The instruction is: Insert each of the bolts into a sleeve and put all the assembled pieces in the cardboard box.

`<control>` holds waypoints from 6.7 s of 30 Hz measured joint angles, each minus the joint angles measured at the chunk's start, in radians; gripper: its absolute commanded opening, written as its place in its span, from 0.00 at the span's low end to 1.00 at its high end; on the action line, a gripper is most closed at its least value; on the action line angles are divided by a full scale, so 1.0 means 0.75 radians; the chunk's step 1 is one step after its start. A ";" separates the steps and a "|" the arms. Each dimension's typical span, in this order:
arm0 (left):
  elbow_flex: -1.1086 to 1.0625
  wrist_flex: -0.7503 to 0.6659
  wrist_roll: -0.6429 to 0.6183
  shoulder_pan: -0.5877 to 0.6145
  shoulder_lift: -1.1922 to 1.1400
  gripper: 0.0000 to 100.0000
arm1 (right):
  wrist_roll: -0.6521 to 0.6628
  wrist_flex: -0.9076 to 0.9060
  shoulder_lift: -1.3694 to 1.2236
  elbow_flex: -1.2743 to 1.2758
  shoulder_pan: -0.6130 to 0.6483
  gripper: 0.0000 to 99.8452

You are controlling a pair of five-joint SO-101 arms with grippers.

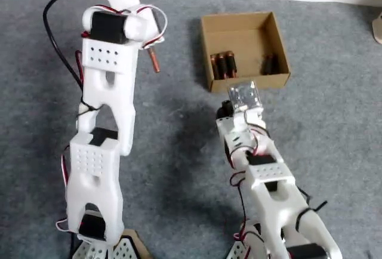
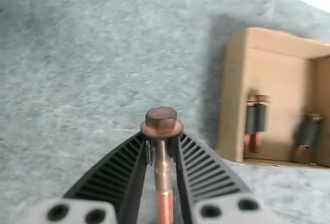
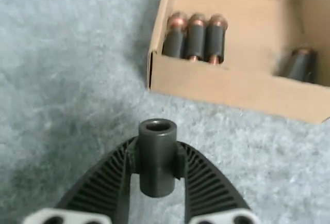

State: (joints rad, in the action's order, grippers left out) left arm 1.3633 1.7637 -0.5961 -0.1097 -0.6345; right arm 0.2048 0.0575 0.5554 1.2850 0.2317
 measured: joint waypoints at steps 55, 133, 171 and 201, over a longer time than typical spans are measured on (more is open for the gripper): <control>-2.690 -1.862 0.039 -0.266 1.504 0.00 | 0.094 0.098 0.417 0.245 0.274 0.01; -3.296 -1.725 -0.059 -0.137 1.911 0.06 | -0.104 -0.622 0.323 -0.284 -0.160 0.00; -3.764 -2.244 0.125 0.012 2.154 0.01 | -0.106 -1.070 -1.626 -2.308 -0.235 0.02; -3.750 -1.960 0.454 0.090 2.154 0.01 | -0.319 -2.387 -1.631 -3.179 -0.223 0.00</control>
State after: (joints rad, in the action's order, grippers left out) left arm -1.4492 0.2938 -0.2555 -0.0422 0.9812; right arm -0.0345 -1.7331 -0.6674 -1.0994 0.0644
